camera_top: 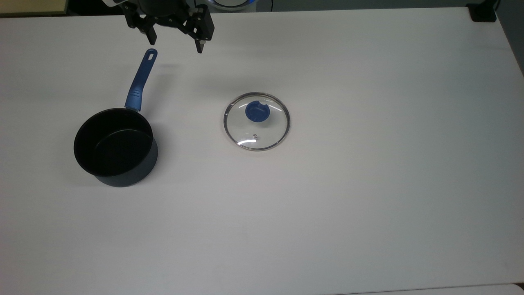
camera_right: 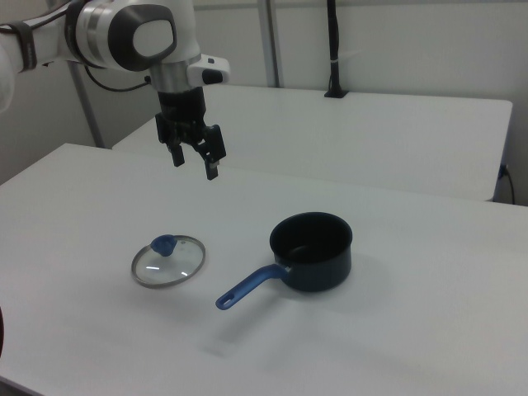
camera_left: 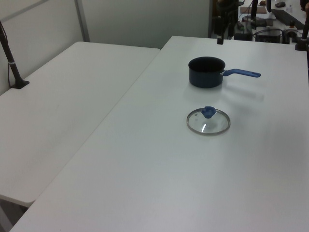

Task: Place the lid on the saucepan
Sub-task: 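Move the gripper over the glass lid's blue knob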

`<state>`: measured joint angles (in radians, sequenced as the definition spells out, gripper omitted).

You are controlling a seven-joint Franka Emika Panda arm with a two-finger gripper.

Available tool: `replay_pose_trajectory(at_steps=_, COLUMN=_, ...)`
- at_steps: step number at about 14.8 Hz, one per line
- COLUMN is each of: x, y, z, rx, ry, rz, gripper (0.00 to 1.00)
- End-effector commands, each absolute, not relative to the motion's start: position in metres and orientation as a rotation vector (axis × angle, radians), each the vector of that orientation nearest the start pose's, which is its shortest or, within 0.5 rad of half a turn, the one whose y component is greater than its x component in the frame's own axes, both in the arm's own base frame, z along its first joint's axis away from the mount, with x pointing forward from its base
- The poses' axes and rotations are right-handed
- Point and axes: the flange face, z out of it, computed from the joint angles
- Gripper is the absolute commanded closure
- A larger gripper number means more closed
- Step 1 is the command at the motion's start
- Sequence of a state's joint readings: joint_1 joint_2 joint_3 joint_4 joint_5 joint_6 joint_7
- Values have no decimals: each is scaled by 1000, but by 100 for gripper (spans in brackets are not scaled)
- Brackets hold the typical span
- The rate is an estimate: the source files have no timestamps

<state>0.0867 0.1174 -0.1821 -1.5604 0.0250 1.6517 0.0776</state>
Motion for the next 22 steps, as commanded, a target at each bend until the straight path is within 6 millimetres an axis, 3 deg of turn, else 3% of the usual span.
replay_pose_trajectory(at_steps=1, x=590, y=-46, z=570, rx=-3116, ry=231, rz=68, gripper=0)
replay_pose_trajectory(at_steps=5, x=595, y=-36, z=555, rx=-3118, ry=211, rz=104, gripper=0)
replay_pose_trajectory(at_steps=9, x=595, y=-36, z=554, rx=-3112, ry=216, rz=106, gripper=0)
replay_pose_trajectory(at_steps=11, x=597, y=-31, z=539, rx=-3106, ry=211, rz=149, gripper=0)
replay_pose_trajectory(at_steps=15, x=597, y=-9, z=524, rx=-3109, ry=174, rz=193, gripper=0)
replay_pose_trajectory(at_steps=18, x=613, y=31, z=489, rx=-3128, ry=185, rz=153, gripper=0)
replay_pose_trajectory(at_steps=20, x=615, y=36, z=483, rx=-3130, ry=200, rz=128, gripper=0)
replay_pose_trajectory(at_steps=22, x=615, y=53, z=465, rx=-3138, ry=173, rz=160, gripper=0)
